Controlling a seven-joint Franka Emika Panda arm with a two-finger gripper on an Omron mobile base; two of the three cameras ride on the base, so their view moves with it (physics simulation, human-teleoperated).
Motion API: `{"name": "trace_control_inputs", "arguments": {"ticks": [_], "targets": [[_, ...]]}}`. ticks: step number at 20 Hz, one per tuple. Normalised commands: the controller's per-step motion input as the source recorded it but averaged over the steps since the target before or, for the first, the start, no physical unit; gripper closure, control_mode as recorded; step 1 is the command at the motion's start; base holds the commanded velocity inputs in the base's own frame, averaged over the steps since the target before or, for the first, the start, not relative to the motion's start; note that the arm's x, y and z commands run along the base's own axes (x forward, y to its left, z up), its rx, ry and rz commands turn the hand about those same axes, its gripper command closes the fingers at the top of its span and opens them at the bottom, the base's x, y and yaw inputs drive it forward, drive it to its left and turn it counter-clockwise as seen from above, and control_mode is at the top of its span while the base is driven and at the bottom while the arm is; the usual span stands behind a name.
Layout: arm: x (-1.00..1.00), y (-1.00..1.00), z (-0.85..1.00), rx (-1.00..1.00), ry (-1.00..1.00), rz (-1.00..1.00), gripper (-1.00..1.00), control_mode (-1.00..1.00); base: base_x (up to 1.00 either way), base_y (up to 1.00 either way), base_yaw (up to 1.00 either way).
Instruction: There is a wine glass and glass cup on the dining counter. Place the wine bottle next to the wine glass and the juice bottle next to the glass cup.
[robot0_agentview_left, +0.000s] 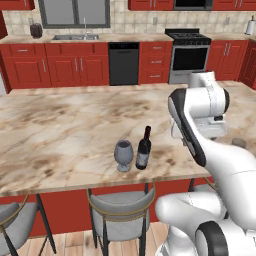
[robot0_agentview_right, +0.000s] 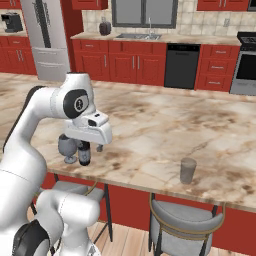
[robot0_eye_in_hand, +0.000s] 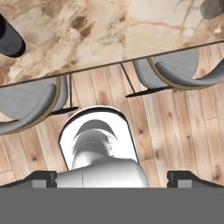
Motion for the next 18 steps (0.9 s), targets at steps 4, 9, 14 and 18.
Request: {"name": "trace_control_inputs", "arguments": {"ticks": [4, 9, 14, 18], "targets": [[-0.34, -0.04, -0.26, 0.0, 0.04, 0.0, -1.0, -1.0, 0.0, 0.0, 0.0], [-0.11, 0.0, -0.04, -0.01, 0.01, 0.0, -1.0, -1.0, 0.0, 0.0, 0.0], [0.0, 0.0, 0.0, 0.0, 0.01, 0.0, -1.0, -1.0, 0.0, 0.0, 0.0], [0.0, 0.0, 0.0, 0.0, 0.0, 0.0, -1.0, -1.0, 0.0, 0.0, 0.0]]}}
